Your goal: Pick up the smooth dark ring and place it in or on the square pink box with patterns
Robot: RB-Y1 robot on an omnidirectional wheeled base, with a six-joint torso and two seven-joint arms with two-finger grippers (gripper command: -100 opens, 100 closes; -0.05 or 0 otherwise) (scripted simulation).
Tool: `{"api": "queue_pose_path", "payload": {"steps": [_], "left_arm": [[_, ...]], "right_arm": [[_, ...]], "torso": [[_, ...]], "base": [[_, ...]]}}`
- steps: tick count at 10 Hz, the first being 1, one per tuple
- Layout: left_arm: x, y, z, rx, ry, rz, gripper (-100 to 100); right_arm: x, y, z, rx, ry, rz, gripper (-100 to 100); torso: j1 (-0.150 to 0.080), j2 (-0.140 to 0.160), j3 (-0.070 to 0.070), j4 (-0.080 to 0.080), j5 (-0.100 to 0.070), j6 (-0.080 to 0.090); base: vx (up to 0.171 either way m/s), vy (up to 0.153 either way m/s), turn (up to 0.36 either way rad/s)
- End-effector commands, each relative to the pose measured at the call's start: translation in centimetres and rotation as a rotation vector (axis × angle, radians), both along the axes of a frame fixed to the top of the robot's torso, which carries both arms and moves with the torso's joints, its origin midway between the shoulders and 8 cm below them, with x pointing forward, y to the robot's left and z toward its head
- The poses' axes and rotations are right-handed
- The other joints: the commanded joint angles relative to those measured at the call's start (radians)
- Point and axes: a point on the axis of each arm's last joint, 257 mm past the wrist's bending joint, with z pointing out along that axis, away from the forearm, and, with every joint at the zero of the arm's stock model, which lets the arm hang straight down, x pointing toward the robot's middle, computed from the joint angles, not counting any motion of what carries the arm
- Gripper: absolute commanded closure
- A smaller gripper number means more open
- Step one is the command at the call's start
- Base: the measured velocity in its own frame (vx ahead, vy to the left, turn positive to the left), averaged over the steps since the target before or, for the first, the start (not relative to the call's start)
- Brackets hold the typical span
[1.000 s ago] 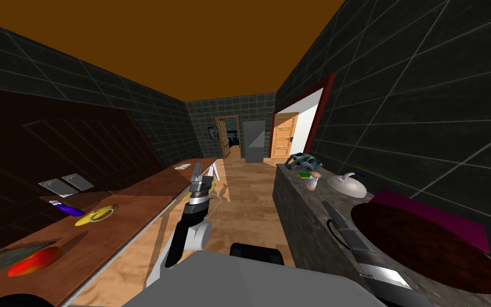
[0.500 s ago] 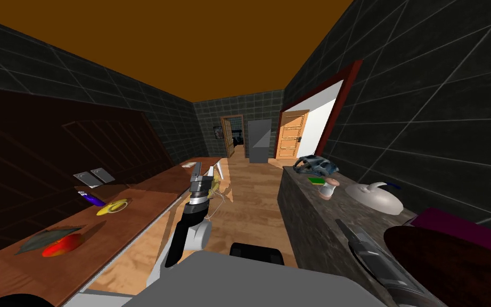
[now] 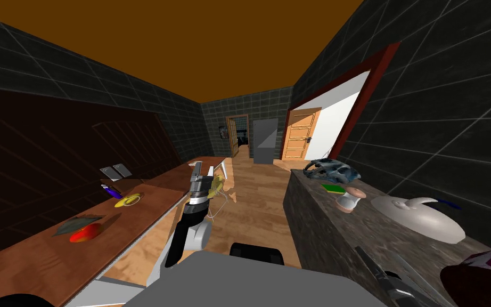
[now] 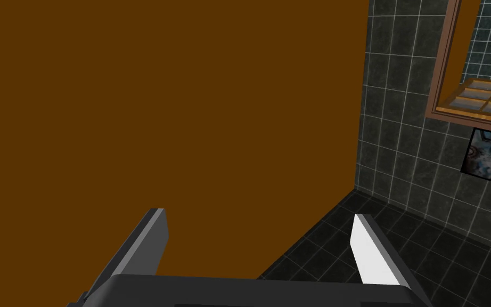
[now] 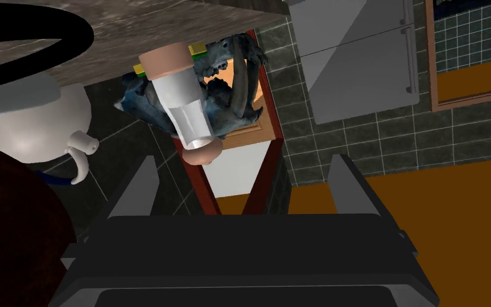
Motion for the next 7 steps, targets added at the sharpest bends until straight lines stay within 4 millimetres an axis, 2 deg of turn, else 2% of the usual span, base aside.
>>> {"api": "queue_pose_path", "payload": {"steps": [1,2,4,5,7], "left_arm": [[0.0,0.0,0.0,0.0,0.0,0.0,0],[0.0,0.0,0.0,0.0,0.0,0.0,0],[0.0,0.0,0.0,0.0,0.0,0.0,0],[0.0,0.0,0.0,0.0,0.0,0.0,0],[0.0,0.0,0.0,0.0,0.0,0.0,0]], "right_arm": [[-3.5,-2.4,-1.7,-0.085,0.119,-0.033,-100],[-3.6,-2.4,-1.7,-0.089,0.123,-0.033,-100],[-8.1,-4.7,-3.8,-0.177,0.27,-0.069,-100],[-8.1,-4.7,-3.8,-0.184,0.272,-0.067,-100],[-12.7,-6.7,-5.4,-0.266,0.416,-0.094,-100]], "torso": [[0.0,0.0,0.0,0.0,0.0,0.0],[0.001,-0.001,-0.001,0.0,0.0,0.0],[0.0,0.0,0.0,0.0,0.0,0.0],[0.001,-0.001,-0.001,0.0,0.0,0.0],[0.001,0.001,0.001,0.0,0.0,0.0]], "base": [[0.108,0.063,0.178],[0.077,0.033,0.04],[0.093,0.046,0.139],[0.07,0.039,0.043],[0.075,0.05,0.124]]}}
